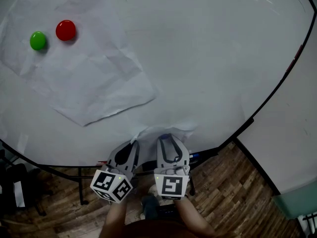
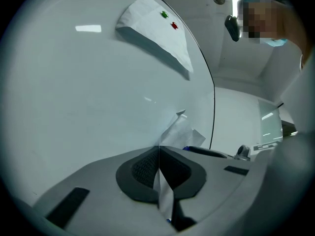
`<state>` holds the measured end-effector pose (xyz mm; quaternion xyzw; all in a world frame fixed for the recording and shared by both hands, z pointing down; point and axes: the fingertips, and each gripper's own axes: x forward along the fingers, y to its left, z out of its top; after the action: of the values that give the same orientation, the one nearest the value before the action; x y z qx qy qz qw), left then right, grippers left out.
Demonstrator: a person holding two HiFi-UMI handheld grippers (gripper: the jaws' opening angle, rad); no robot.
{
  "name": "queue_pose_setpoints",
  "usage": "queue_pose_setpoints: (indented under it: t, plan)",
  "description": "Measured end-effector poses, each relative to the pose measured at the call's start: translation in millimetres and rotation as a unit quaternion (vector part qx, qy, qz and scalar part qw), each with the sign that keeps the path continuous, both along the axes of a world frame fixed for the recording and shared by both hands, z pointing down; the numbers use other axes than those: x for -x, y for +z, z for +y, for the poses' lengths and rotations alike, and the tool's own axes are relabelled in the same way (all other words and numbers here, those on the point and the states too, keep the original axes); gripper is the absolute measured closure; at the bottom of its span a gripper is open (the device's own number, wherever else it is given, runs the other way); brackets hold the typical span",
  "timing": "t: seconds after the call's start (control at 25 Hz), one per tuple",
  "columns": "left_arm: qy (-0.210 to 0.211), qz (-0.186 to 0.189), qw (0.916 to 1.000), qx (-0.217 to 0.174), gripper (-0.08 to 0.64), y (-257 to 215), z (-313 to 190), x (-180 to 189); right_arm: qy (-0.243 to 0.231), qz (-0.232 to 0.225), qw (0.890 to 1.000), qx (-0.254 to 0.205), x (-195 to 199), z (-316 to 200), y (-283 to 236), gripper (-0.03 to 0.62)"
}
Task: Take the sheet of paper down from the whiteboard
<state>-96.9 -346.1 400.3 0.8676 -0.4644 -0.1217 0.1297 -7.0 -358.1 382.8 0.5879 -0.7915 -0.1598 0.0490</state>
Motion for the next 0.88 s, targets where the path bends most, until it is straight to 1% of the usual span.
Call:
queue_pose_setpoints:
  t: [0.24, 0.44, 0.6, 0.88]
  plan:
    - [-0.003, 0.015, 0.9999, 0.007, 0.535, 0.9, 0.0, 1.7, -0.004, 0.000, 1.000, 0.017, -1.7, 2.3, 2.9, 0.456]
    - [-0.007, 0.022, 0.9997, 0.008, 0.535, -1.1, 1.5, 6.5, -0.019, 0.001, 1.000, 0.017, 3.1, 12.6, 5.2, 0.457]
    - [-0.008, 0.025, 0.9996, 0.007, 0.535, -2.5, 3.9, 8.2, -0.021, 0.002, 1.000, 0.015, 3.2, 15.1, 5.2, 0.456]
    - [-0.012, 0.029, 0.9995, 0.008, 0.535, -3.1, 10.6, 12.3, -0.010, 0.001, 1.000, 0.023, -4.2, 17.8, 7.0, 0.456]
